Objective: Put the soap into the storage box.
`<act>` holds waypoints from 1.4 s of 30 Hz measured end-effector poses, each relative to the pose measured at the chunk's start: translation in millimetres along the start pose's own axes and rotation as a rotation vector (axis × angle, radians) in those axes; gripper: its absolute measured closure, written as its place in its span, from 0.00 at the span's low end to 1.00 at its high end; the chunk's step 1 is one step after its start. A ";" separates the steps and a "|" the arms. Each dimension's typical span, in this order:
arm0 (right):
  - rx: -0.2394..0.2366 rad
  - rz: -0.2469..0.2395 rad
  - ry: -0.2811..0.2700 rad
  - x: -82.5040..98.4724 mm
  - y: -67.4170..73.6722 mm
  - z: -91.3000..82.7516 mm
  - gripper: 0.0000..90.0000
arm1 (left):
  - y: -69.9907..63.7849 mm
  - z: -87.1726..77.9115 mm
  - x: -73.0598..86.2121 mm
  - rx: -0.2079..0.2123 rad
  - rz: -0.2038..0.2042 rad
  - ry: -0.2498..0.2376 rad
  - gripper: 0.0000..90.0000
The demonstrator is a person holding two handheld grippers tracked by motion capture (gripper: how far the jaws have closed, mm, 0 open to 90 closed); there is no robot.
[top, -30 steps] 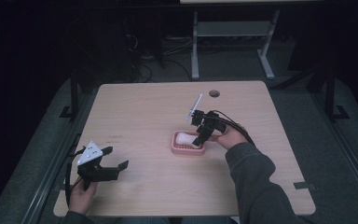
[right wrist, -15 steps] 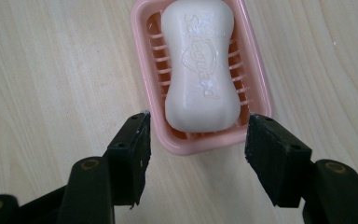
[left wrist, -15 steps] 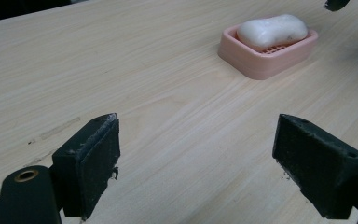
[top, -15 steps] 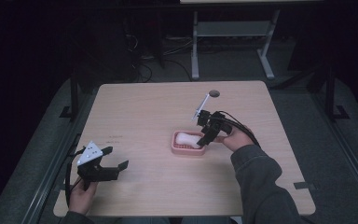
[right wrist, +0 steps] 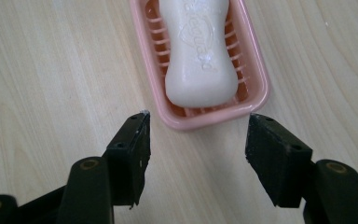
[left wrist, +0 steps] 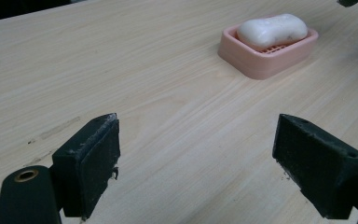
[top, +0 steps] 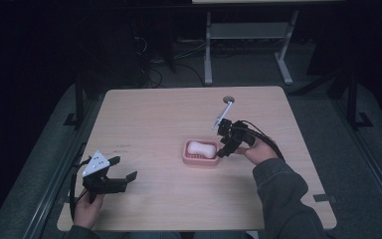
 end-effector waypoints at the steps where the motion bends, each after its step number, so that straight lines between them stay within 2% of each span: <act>1: 0.002 0.001 -0.005 2.1 -1.0 -0.7 0.44 | -0.1 0.0 0.0 0.000 0.000 0.000 0.16; 7: -0.003 0.021 -0.011 10.4 -3.3 -2.5 0.43 | 0.1 0.0 0.2 -0.001 -0.001 0.001 0.16; 25: 0.013 0.028 -0.023 22.7 -6.4 -12.8 0.42 | -0.2 0.0 0.1 0.001 0.001 0.001 0.16; 42: 0.007 0.075 -0.050 46.8 -10.5 -17.6 0.42 | -0.8 0.2 0.5 0.002 -0.001 0.004 0.16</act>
Point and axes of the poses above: each handheld gripper's, and its own axes: z roughly forward along the jaws, x roughly out of its underside, y roughly to its left, the point moved 9 cm from there along z, roughly forward along the jaws, and after that the axes turned 15 degrees about z, right-handed, at the moved point
